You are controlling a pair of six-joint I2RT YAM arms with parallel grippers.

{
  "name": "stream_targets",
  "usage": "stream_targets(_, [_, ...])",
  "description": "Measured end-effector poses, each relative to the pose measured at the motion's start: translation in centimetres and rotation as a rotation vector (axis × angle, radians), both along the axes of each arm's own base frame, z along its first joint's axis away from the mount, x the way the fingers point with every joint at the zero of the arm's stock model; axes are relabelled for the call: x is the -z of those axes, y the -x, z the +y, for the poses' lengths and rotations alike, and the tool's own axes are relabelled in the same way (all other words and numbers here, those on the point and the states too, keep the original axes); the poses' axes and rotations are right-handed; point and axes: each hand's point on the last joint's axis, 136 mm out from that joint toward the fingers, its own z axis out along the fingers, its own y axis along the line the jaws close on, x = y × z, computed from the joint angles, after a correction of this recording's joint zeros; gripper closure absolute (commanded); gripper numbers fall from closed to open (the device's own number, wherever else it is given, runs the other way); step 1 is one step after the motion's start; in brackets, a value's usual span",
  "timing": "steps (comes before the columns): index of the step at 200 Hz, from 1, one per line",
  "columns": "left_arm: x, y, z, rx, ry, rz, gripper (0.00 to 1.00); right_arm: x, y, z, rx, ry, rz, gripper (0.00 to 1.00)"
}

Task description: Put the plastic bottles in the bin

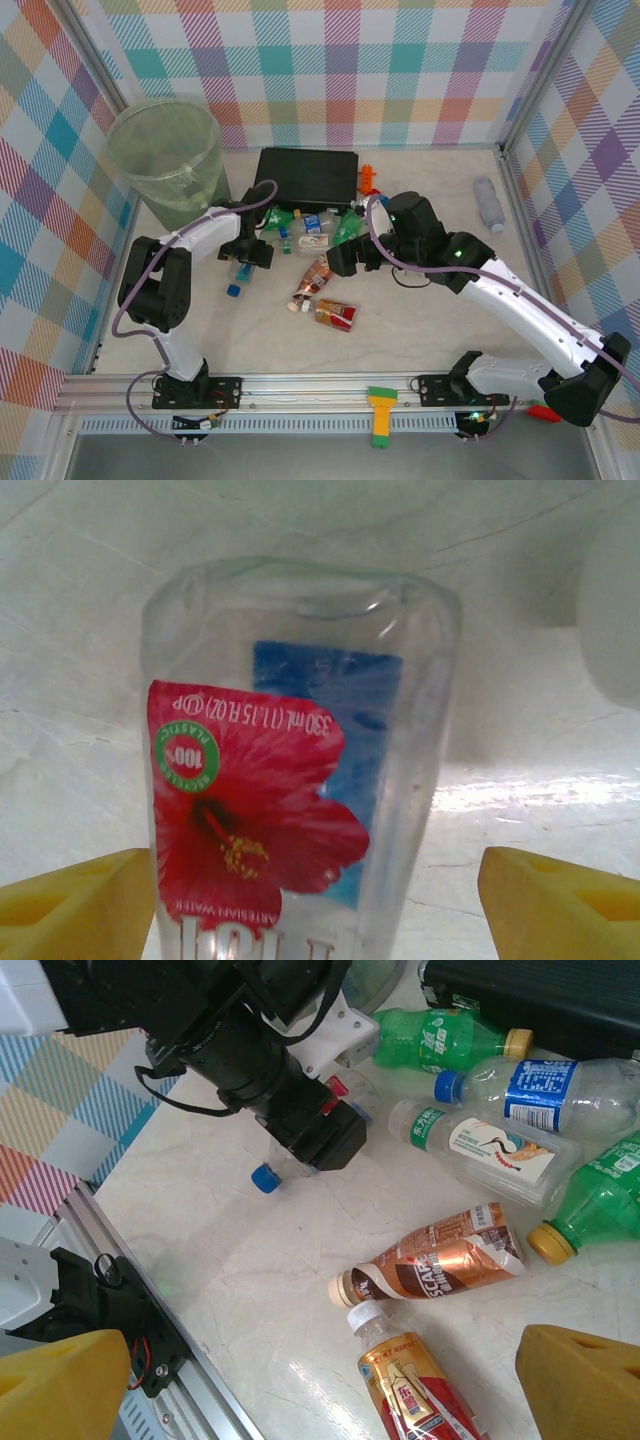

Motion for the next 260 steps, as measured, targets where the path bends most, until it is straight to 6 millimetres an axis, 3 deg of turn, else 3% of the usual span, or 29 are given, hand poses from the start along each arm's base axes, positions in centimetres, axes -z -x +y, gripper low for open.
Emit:
stream_targets(35, [0.8, 0.0, 0.2, -0.006, 0.000, 0.025, 0.27, 0.0, 0.0, 0.0, 0.000, -0.001, -0.001, 0.01])
stream_targets(64, [1.0, 0.1, 0.0, -0.002, 0.012, 0.036, 0.42, 0.0, 0.0, 0.0, -0.001, 0.000, -0.002, 0.01])
stream_targets(117, [1.1, 0.2, -0.4, -0.019, 0.036, 0.040, 0.48, -0.2, 0.1, -0.1, -0.002, -0.004, -0.008, 0.01])
stream_targets(143, [0.1, 0.2, -0.8, -0.035, 0.068, 0.018, 0.49, -0.8, 0.1, -0.1, -0.002, -0.018, -0.022, 0.01])
stream_targets(169, [-2.6, 0.3, -1.3, -0.047, 0.098, -0.044, 0.49, -1.1, 0.1, 0.0, -0.005, -0.031, -0.030, 0.01])
stream_targets(204, [-8.0, 0.1, -2.1, -0.063, 0.162, -0.169, 0.49, -1.4, 0.1, 0.1, -0.005, -0.045, -0.033, 0.01])
stream_targets(260, [-19.1, 0.5, -1.9, -0.103, 0.273, -0.429, 0.51, -2.8, 0.5, 0.5, -0.025, -0.114, -0.049, 0.01])
